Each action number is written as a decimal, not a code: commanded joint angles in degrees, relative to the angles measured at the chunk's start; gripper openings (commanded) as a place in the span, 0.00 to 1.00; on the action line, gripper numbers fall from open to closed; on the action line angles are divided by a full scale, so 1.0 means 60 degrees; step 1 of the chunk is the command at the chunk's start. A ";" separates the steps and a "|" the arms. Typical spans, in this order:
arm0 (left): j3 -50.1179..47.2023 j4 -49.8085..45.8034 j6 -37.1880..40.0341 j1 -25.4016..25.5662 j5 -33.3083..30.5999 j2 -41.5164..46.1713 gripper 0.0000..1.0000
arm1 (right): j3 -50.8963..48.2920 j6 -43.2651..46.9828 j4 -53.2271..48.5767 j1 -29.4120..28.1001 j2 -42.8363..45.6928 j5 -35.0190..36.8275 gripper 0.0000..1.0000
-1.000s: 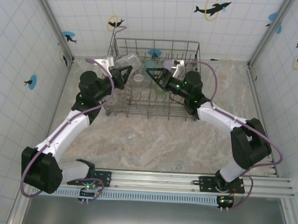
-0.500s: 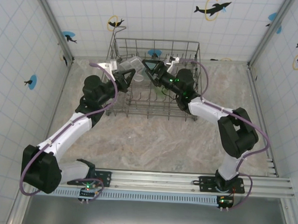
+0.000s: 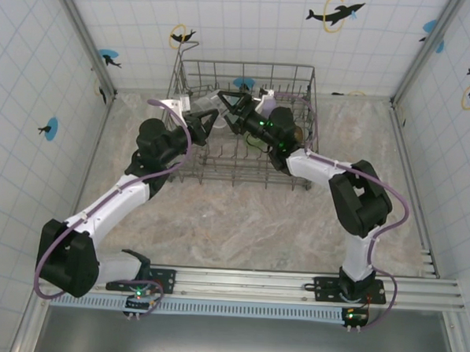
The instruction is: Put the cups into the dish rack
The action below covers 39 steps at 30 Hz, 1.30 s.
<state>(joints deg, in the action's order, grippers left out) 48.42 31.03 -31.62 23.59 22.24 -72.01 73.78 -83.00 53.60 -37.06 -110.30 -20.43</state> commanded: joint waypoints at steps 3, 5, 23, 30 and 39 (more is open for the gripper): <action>0.0296 0.0519 0.0038 0.0045 0.0121 -0.0213 0.00 | 0.0618 -0.0398 0.0962 -0.0005 -0.0335 0.0039 0.78; 0.0348 0.0493 0.0037 0.0055 0.0146 -0.0267 0.00 | 0.0666 -0.0558 0.1157 -0.0002 -0.0456 0.0029 0.68; 0.1053 -0.1225 0.1057 0.0052 -0.0983 0.0159 0.80 | 0.1796 0.0186 0.0729 0.0170 -0.0998 -0.0144 0.33; 0.1797 -0.2890 0.1422 0.0049 -0.2423 0.0308 0.97 | 0.3311 0.3050 -0.1684 0.0258 -0.1510 0.0225 0.32; 0.2290 -0.4404 0.1970 0.0037 -0.5886 0.0401 0.98 | 0.6039 0.6415 -0.4147 0.0273 -0.3093 0.0684 0.32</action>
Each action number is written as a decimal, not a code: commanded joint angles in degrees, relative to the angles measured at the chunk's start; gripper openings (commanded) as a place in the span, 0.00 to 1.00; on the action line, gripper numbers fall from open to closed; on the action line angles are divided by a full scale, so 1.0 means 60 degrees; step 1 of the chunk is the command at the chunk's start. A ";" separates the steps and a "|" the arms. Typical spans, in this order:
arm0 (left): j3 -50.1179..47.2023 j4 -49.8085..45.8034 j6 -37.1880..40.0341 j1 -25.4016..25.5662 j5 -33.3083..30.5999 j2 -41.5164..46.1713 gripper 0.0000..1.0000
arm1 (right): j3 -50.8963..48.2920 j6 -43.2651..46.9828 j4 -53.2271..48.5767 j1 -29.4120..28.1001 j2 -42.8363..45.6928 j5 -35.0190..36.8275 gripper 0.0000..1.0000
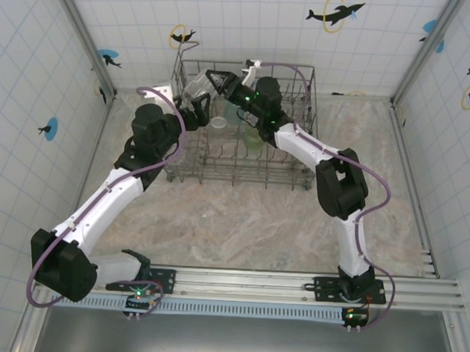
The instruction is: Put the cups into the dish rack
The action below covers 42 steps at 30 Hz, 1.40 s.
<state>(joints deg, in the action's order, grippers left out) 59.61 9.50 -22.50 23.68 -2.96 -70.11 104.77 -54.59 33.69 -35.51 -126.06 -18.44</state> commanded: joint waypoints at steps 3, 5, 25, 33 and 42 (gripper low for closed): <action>0.0408 -0.0940 0.0669 0.0008 -0.2379 0.0161 0.98 | 0.1420 0.2303 -0.0978 0.0014 -0.0919 0.0532 0.32; 0.0377 -0.0960 0.0770 0.0014 -0.2677 0.0214 0.97 | 0.1786 0.2724 -0.1079 0.0000 -0.1333 0.0698 0.32; 0.0699 -0.1304 0.1675 -0.0112 -0.3846 -0.0035 0.98 | 0.4131 0.8742 -0.0472 -0.1084 -0.3743 0.2888 0.31; 0.0592 -0.1508 0.1650 -0.0141 -0.3841 0.0104 0.97 | 0.4591 0.9426 0.0301 -0.1240 -0.4569 0.3111 0.31; 0.0457 -0.1639 0.1586 -0.0153 -0.3770 0.0225 0.97 | 0.4862 0.9371 0.0587 -0.1373 -0.5134 0.3071 0.30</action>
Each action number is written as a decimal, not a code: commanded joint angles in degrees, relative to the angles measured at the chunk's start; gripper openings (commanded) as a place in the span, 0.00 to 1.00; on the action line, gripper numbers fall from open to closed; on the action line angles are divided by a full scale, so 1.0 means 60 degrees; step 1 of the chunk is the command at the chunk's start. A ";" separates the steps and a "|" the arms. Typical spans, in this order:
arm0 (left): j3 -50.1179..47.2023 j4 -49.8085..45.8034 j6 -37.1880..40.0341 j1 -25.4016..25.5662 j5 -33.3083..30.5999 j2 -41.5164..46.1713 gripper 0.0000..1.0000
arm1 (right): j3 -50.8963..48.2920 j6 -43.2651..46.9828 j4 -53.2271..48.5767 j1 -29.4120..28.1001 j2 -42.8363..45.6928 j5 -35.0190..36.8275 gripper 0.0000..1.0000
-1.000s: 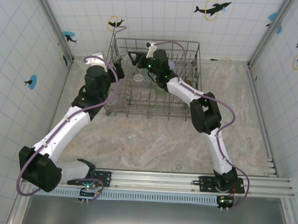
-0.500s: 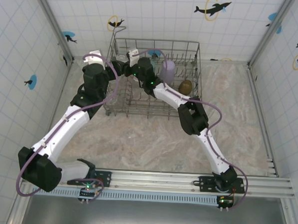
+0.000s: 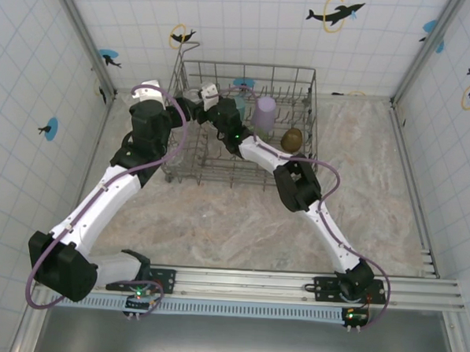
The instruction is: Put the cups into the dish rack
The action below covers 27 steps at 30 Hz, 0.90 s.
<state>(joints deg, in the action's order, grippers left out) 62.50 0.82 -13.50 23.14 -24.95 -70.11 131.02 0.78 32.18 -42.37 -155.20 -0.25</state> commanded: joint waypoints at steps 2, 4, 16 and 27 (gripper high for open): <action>-0.0060 -0.0209 0.0097 -0.0054 -0.0143 0.0229 0.98 | 0.0482 0.0138 0.0931 -0.0272 -0.0325 -0.0048 0.30; -0.0104 -0.0230 0.0119 -0.0062 -0.0190 0.0243 0.98 | 0.0486 0.0002 0.0971 -0.0263 -0.0316 -0.0251 0.30; -0.0397 -0.0144 0.0164 -0.0120 -0.0236 0.0287 0.98 | 0.0040 -0.0701 0.1290 -0.0285 0.0003 -0.1407 0.28; -0.0498 -0.0166 0.0225 -0.0180 -0.0223 0.0383 0.98 | 0.0312 -0.1420 0.1560 -0.0144 -0.0779 -0.1088 0.28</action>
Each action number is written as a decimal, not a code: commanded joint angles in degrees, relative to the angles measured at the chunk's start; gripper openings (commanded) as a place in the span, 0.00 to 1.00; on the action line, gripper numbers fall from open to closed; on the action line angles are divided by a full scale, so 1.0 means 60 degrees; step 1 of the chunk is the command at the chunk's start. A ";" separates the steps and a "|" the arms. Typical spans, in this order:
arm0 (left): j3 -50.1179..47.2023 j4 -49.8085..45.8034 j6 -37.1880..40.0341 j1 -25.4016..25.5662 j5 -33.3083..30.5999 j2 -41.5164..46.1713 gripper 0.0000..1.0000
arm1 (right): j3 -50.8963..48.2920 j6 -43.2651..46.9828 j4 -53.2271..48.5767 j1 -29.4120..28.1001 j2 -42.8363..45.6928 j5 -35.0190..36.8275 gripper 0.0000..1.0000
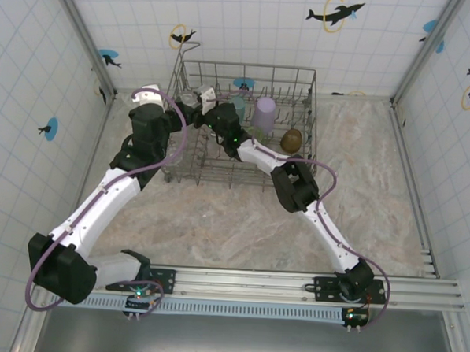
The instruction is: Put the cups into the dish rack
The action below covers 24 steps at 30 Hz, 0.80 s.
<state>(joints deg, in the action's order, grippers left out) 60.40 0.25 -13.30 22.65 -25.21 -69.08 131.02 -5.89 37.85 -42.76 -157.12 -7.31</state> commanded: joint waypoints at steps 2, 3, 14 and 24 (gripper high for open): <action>-0.0150 -0.0086 0.0183 -0.0099 -0.0163 0.0193 0.98 | 0.0309 -0.0201 0.0512 -0.0122 -0.0514 0.0117 0.28; -0.0164 -0.0086 0.0184 -0.0099 -0.0163 0.0202 0.98 | 0.0301 -0.0165 0.0457 -0.0156 -0.0534 0.0145 0.29; -0.0238 -0.0079 0.0196 -0.0099 -0.0207 0.0219 0.98 | 0.0198 0.1458 -0.0474 -0.0427 -0.0400 0.0821 0.34; -0.0315 -0.0068 0.0233 -0.0109 -0.0207 0.0245 0.98 | -0.0373 0.1289 -0.0354 -0.0402 -0.0146 0.1006 0.58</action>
<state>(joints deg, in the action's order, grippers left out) 59.61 0.25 -13.28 22.39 -25.39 -68.99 130.98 1.54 36.40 -44.45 -157.97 -3.03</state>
